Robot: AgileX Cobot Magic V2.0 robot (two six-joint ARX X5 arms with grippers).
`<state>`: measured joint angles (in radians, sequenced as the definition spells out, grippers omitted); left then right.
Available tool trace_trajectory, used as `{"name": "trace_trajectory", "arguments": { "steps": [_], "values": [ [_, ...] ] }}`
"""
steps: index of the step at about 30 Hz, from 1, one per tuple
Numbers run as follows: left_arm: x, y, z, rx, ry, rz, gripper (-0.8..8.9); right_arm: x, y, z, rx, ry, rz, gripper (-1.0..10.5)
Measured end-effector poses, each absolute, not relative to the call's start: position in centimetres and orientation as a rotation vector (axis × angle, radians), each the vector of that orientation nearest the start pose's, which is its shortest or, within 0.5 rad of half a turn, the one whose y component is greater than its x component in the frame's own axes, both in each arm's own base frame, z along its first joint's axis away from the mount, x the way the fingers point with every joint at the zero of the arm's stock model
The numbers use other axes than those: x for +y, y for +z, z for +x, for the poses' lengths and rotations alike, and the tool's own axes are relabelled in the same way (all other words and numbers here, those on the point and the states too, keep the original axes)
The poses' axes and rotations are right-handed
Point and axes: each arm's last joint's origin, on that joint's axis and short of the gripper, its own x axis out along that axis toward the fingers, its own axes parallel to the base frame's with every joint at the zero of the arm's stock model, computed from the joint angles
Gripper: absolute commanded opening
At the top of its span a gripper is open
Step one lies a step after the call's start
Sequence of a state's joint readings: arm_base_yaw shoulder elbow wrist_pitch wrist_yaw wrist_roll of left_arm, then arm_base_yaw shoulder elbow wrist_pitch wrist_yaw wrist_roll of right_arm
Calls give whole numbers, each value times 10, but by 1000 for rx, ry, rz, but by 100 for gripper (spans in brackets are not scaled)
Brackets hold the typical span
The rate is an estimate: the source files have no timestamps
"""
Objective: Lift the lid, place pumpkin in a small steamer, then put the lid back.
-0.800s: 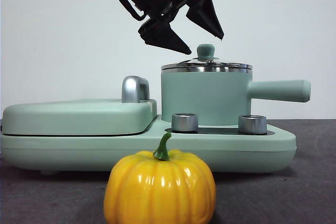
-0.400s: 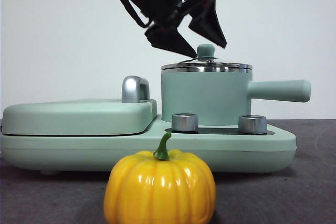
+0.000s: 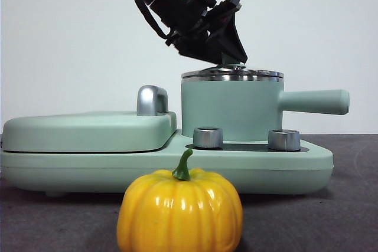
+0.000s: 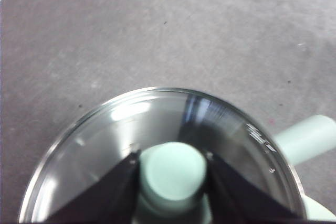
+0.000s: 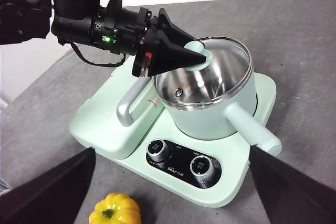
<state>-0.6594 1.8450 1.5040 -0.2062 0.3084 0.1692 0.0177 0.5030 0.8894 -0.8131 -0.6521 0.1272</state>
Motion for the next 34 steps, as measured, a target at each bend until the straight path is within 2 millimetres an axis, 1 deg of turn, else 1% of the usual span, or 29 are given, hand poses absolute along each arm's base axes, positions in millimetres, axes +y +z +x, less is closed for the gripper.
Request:
{"name": "trace_trajectory", "arguments": {
  "steps": [2,9,13,15,18,20,23,25,30,34],
  "values": [
    [-267,283,329,475,-991,254,57,19,341,75,455,633,256,466],
    [-267,283,329,473,-991,254,58,19,341,75,455,633,256,465],
    [-266,286,328,479,-985,244,58,19,341,75,455,634,257,415],
    [-264,291,326,482,-980,227,58,19,341,75,456,644,258,409],
    [-257,308,317,469,-973,211,58,21,341,75,471,678,268,409],
    [-251,325,309,427,-973,199,58,23,340,77,507,690,280,409],
    [-239,350,297,372,-968,184,58,26,341,83,576,709,302,409],
    [-230,361,291,360,-959,180,58,29,340,89,632,727,313,409],
    [-206,374,286,386,-915,176,58,41,343,106,748,757,311,409],
    [-181,386,283,387,-859,164,58,58,345,122,838,756,280,409]
  ]
}}
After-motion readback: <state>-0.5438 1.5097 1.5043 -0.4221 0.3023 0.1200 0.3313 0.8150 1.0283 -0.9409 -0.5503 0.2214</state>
